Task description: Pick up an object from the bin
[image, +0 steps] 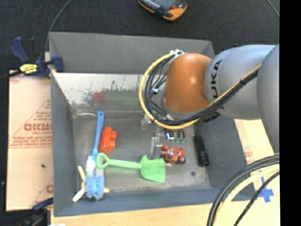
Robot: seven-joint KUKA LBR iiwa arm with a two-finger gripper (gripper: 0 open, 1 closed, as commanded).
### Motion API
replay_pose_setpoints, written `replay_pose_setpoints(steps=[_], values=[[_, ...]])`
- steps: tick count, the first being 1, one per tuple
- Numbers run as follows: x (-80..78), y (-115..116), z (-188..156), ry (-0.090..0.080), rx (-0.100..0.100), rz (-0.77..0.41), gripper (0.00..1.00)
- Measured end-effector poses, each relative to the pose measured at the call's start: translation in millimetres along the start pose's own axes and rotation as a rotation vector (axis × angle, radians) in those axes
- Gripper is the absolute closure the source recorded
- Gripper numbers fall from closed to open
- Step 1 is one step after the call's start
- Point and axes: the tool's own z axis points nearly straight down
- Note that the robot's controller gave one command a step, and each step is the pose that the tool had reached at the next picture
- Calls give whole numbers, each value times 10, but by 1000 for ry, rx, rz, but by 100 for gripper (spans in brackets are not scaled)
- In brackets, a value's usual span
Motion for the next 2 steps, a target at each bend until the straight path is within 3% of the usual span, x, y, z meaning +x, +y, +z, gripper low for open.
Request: replay_pose_setpoints(steps=[1,2], values=[[-20,-1,-40,-8,-1,2,0],[277,389,688,-8,-1,-42,0]])
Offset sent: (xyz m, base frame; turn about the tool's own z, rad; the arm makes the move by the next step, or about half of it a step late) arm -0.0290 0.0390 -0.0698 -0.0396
